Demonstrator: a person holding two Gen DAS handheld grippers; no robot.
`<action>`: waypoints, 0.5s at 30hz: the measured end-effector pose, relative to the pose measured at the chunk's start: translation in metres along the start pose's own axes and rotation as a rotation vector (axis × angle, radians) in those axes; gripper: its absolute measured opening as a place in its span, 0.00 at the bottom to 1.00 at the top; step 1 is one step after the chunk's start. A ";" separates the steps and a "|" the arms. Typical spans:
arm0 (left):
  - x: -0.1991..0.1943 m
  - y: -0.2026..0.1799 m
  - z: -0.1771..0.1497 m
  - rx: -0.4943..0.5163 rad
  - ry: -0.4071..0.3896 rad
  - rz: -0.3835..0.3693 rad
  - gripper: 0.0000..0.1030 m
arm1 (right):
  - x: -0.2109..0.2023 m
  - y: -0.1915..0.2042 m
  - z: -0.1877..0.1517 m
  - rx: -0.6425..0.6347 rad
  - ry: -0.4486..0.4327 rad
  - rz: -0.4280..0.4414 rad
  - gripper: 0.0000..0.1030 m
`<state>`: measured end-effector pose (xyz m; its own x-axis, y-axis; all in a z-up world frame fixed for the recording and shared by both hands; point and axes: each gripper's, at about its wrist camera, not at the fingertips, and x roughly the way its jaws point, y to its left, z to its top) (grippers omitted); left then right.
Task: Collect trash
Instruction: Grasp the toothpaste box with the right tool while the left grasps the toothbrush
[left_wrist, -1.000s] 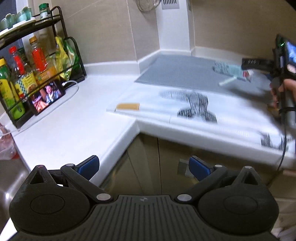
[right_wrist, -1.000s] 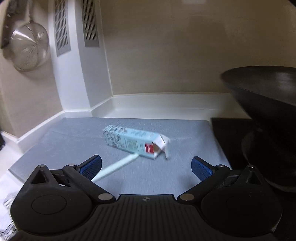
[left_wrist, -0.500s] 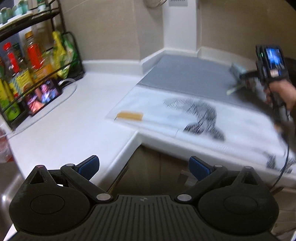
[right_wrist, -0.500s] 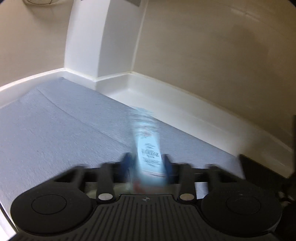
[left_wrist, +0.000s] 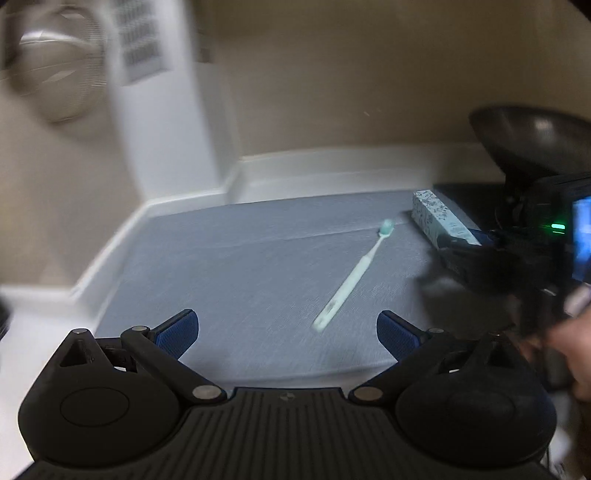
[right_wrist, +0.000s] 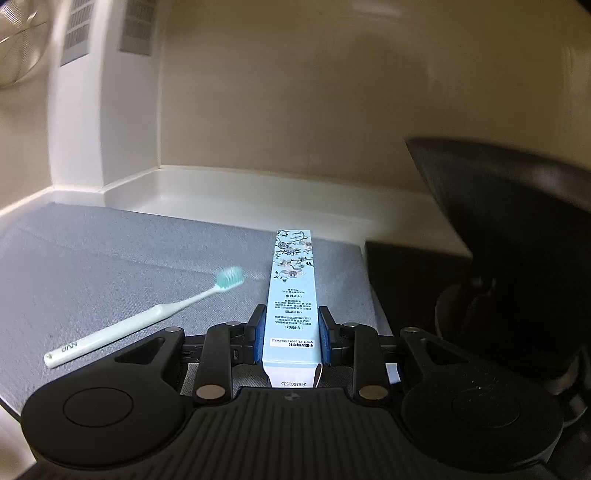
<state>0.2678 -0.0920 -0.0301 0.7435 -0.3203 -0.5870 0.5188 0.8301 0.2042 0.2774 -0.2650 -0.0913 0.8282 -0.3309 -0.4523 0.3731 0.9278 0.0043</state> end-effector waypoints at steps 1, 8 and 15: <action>0.016 -0.005 0.008 0.014 0.015 -0.004 1.00 | 0.001 -0.002 -0.001 0.010 0.009 0.000 0.29; 0.106 -0.031 0.040 0.032 0.139 -0.075 0.99 | 0.008 -0.001 0.000 0.022 0.046 0.016 0.29; 0.129 -0.035 0.040 -0.016 0.210 -0.220 0.15 | 0.018 -0.002 0.001 0.042 0.081 0.024 0.29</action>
<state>0.3622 -0.1809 -0.0813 0.5099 -0.3929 -0.7653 0.6497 0.7590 0.0432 0.2918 -0.2729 -0.0984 0.8014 -0.2919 -0.5221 0.3720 0.9267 0.0530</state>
